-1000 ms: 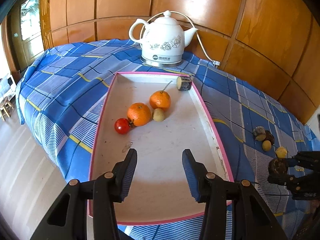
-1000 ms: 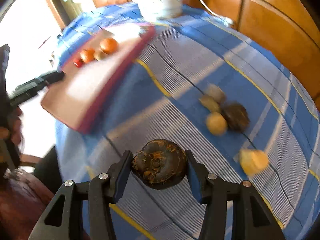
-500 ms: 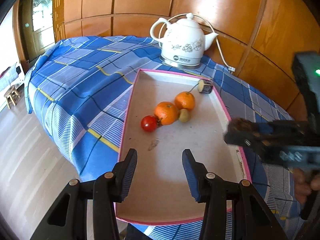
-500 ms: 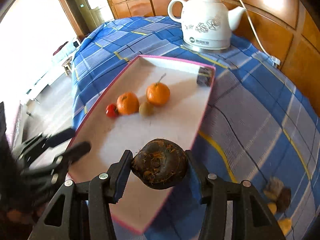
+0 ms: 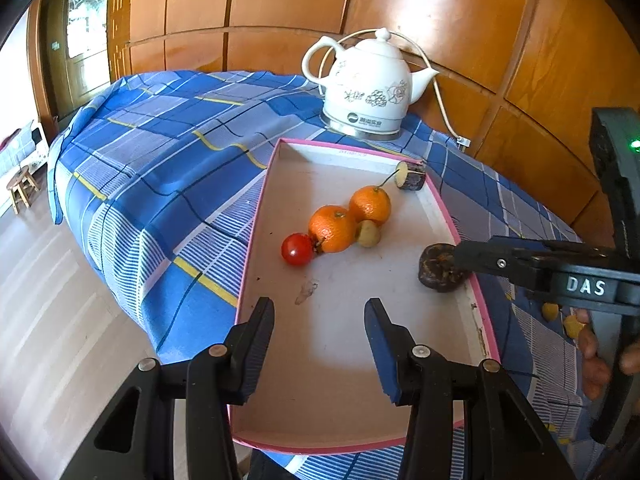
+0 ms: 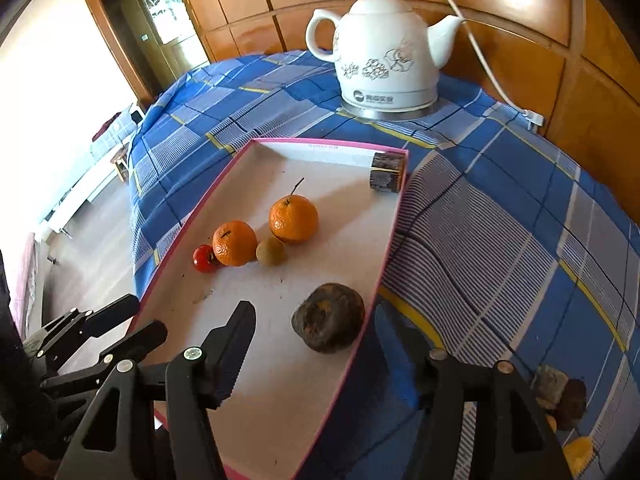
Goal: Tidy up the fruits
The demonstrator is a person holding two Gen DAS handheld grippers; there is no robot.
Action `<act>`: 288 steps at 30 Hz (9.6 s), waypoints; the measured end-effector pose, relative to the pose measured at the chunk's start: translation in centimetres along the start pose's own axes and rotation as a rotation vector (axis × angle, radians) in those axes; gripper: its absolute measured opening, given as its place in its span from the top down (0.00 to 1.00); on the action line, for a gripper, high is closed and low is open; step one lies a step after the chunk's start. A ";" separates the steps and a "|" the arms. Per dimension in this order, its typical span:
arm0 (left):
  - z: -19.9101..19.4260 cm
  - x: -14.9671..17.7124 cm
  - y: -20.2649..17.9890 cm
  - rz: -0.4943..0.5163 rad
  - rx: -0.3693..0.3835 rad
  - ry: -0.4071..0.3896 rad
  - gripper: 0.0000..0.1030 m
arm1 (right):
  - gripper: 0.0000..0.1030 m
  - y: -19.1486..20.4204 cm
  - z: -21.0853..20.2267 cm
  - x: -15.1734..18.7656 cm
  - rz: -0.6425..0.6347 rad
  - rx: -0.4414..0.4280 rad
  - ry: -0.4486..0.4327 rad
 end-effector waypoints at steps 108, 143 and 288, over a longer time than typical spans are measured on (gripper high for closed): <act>6.1 3.2 -26.1 0.405 0.415 0.289 0.67 | 0.39 -27.8 -14.0 12.8 0.526 0.274 -0.100; 7.4 5.6 -25.4 0.372 0.406 0.255 0.66 | 0.37 -23.5 -6.4 14.8 0.303 0.216 0.164; -0.8 -1.5 -3.1 0.002 0.024 -0.022 0.57 | 0.52 -17.1 -8.5 14.0 0.149 0.313 0.082</act>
Point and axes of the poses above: each gripper's, at about its wrist camera, not at the fingertips, and z roughly the way its jaws point, y to its left, x to its underside, the point moved 9 cm from there along z, roughly the way its jaws point, and after that the axes turned 1 degree about y, right-handed, at the moved point
